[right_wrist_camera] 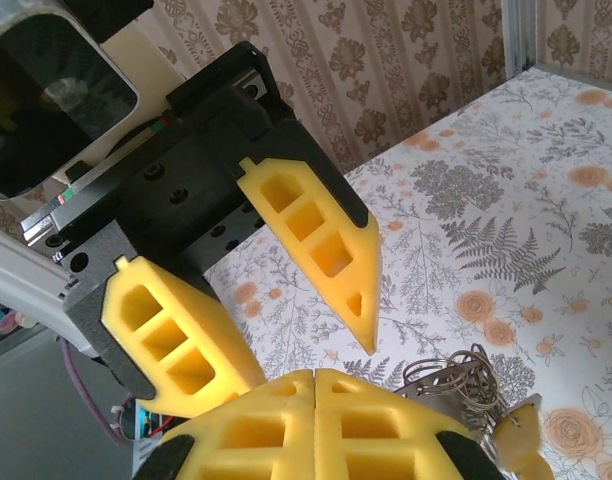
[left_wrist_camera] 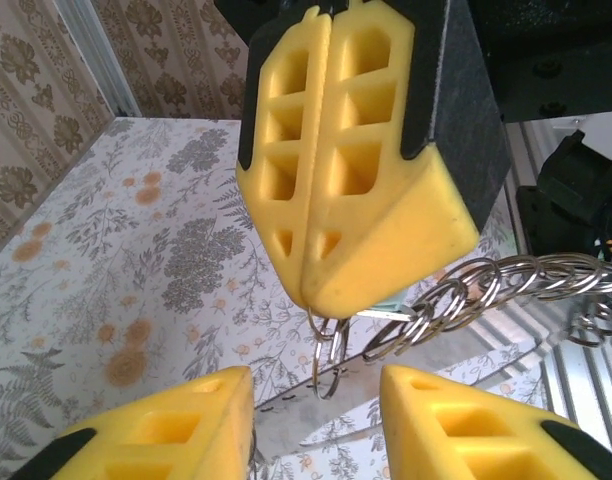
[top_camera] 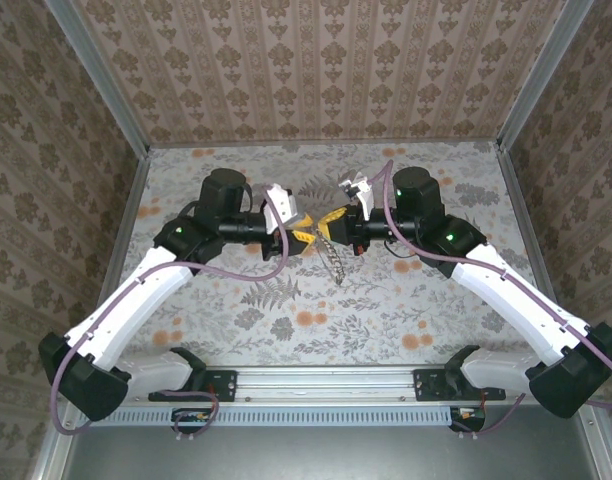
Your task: Put the keys on the keyring
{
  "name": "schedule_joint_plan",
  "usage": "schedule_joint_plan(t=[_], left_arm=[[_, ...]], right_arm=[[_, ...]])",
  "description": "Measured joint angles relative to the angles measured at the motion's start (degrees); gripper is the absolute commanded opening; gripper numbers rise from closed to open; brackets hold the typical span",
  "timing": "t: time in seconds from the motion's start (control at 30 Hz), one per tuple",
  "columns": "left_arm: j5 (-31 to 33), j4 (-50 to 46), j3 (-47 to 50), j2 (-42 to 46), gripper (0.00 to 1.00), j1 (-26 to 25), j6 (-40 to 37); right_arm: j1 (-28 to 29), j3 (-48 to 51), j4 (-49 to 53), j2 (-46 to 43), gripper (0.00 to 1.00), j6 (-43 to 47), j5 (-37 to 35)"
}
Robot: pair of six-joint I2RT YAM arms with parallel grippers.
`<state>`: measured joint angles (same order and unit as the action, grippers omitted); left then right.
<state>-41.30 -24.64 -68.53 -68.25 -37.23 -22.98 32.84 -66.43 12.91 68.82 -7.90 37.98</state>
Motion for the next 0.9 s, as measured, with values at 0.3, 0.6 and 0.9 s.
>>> schedule_joint_plan(t=[0.3,0.6,0.9], left_arm=[[0.8,0.0,-1.1,-1.6,0.20,-0.7,-1.1],[0.8,-0.2,-1.3,-1.9,0.00,-1.4,-2.0],[3.0,0.6,-1.2,-1.8,0.00,-1.5,-2.0]], right_arm=[[0.0,0.0,0.0,0.0,0.00,0.2,0.2],[-0.2,0.0,0.0,0.0,0.00,0.2,-0.1],[-0.2,0.4,-0.4,-0.4,0.00,-0.1,-3.8]])
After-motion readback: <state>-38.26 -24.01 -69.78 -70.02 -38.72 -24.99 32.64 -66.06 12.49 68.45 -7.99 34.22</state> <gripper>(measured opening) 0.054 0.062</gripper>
